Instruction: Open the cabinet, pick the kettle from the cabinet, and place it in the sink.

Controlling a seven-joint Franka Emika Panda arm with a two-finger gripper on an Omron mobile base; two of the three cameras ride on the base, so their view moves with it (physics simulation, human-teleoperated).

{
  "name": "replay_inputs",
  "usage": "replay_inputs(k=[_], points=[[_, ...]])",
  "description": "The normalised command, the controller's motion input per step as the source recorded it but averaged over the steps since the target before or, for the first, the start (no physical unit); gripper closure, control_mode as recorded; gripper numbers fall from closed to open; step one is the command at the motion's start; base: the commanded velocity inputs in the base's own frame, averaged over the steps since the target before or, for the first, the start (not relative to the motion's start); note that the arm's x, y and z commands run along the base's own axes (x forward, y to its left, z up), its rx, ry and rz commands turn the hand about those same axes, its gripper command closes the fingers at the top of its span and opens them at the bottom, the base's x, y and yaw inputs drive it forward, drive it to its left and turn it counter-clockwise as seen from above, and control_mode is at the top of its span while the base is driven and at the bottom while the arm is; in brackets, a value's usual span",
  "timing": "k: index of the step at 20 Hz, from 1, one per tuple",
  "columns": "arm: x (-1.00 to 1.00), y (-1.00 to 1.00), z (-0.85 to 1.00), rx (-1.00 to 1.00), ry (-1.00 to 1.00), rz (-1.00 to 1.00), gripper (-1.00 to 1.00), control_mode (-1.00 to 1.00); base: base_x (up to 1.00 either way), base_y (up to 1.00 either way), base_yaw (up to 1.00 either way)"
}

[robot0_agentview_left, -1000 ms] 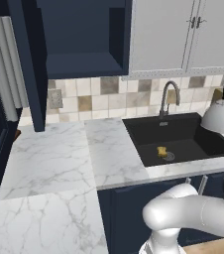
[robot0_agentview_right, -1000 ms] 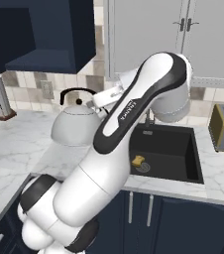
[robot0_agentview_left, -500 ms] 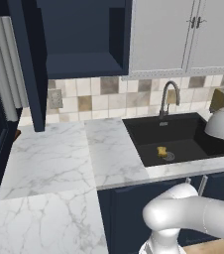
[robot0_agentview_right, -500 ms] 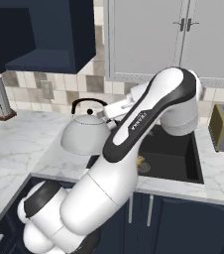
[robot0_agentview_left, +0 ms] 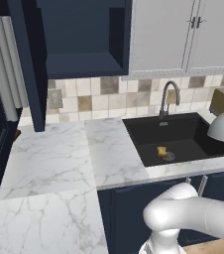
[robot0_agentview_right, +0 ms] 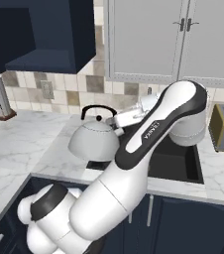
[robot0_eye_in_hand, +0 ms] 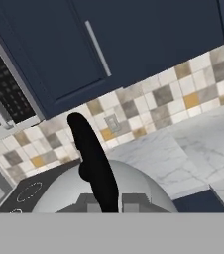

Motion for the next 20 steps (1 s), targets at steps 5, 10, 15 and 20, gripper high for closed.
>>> replay_inputs(k=[5,10,15,20], points=[[0.12,0.00,-0.19,0.00,-0.08,0.00,1.00,-1.00,0.00,0.00,0.00],[0.17,0.00,-0.20,0.00,-0.08,0.00,1.00,-1.00,0.00,0.00,0.00],[0.13,-0.06,-0.20,0.00,-0.08,0.00,1.00,-1.00,0.00,0.00,0.00],[0.18,-0.13,-0.19,0.00,-0.07,0.00,1.00,-1.00,0.00,0.00,0.00]])
